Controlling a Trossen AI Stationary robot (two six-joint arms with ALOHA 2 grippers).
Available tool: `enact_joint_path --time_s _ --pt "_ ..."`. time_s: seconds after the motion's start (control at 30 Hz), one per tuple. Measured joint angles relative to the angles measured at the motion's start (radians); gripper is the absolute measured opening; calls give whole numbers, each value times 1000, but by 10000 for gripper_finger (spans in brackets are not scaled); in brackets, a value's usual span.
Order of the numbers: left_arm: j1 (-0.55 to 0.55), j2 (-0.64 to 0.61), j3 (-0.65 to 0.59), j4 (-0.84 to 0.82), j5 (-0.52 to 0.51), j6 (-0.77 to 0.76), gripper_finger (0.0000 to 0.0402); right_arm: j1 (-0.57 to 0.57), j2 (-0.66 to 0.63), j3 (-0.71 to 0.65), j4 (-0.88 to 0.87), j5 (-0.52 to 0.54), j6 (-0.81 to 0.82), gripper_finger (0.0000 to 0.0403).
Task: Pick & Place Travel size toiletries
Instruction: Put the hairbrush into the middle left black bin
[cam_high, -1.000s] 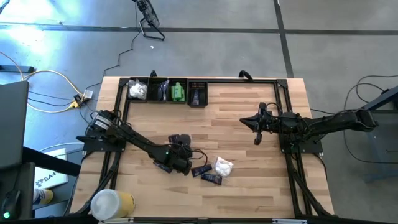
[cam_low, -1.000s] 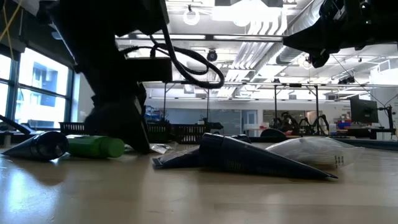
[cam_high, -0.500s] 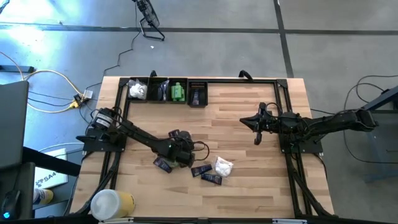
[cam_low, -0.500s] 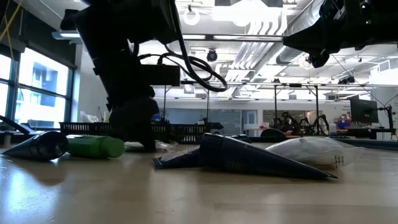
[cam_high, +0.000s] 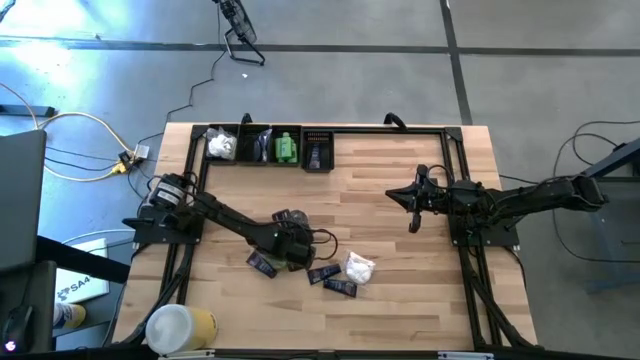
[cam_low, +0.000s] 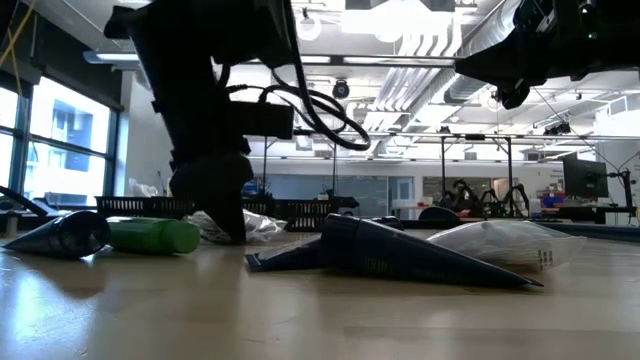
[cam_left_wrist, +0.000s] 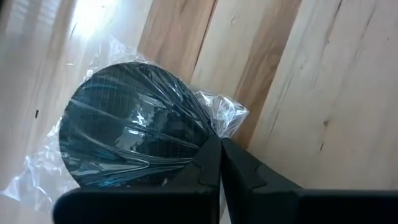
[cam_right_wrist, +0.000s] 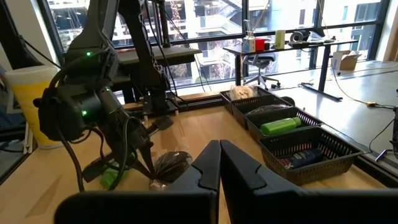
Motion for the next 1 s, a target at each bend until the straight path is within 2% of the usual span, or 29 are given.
enact_joint_path --time_s 0.27,0.57,0.77,1.0 --pt "-1 1 125 -160 -65 -3 0 0 0 0 0 0 0 2" --pt "-1 -2 195 -187 -90 -25 0 0 0 0 -2 0 0 2" --pt "-1 -3 204 -175 -94 -97 0 0 0 0 -7 0 0 2" --pt "-1 -3 204 -185 -105 -104 0 0 0 0 -8 0 0 2"
